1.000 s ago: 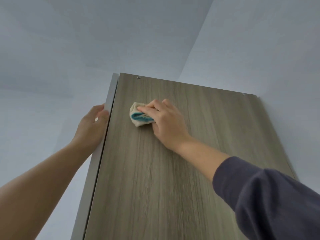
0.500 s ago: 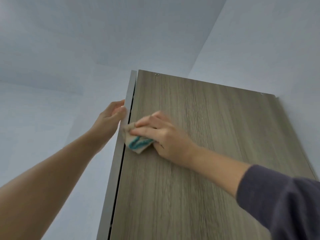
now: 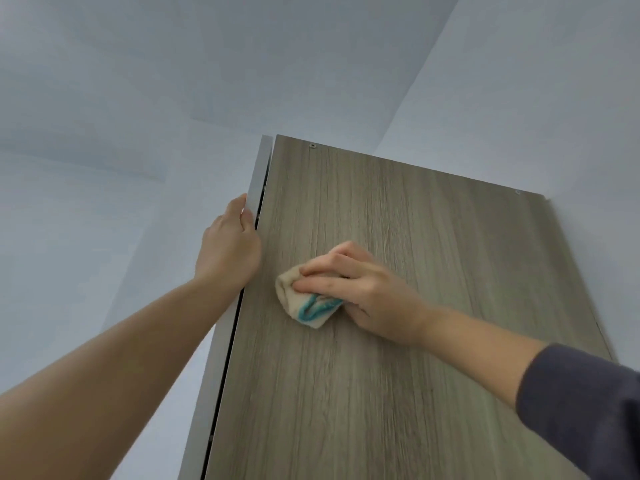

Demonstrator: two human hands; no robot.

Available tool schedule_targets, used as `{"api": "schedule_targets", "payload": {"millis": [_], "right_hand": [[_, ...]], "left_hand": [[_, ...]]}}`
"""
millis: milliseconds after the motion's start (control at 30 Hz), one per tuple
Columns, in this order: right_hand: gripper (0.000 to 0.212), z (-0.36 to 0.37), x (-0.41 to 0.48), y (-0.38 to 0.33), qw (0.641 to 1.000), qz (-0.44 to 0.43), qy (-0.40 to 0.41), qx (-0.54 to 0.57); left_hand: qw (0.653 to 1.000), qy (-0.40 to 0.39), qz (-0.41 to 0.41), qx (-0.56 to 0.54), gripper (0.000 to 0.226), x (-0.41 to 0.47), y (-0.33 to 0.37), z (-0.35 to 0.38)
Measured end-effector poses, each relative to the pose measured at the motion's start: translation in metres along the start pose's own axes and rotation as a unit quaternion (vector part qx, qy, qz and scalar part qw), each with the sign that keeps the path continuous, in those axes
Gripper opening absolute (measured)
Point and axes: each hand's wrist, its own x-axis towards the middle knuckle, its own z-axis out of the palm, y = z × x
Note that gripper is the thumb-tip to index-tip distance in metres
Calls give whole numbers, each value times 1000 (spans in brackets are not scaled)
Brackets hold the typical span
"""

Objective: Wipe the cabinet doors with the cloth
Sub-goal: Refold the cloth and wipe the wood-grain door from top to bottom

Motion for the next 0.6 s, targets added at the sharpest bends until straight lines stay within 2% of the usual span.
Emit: {"api": "schedule_targets", "payload": {"millis": [33,67,133,200,267,367,433,467,500,600], "right_hand": [[33,-3,3,14,1000,8,3,-14],[34,-4,9,32,998,56,28,-21],[42,-14,24,67,972,210,99,-23],[47,-17,31,78,944,295,144,-26],[44,-11,22,59,950,279,137,-18],[40,-8,-16,16,988,139,65,9],[39,-16,-32,20,997,76,15,9],[39,-21,-35,35,996,84,14,-5],[41,-26,-35,53,991,129,34,-20],[49,-42,-29,100,933,331,133,-38]], "left_hand": [[1000,5,-3,14,45,-1,-1,2],[1000,8,-3,27,45,-2,-1,3],[998,21,1,54,42,-5,-1,5],[996,41,8,80,37,-6,0,6],[993,57,11,101,35,-6,1,7],[990,71,17,121,34,-7,3,8],[987,78,21,136,35,-8,3,8],[986,79,23,144,35,-9,4,8],[985,81,24,150,36,-9,5,8],[982,89,29,161,36,-9,5,9]]}}
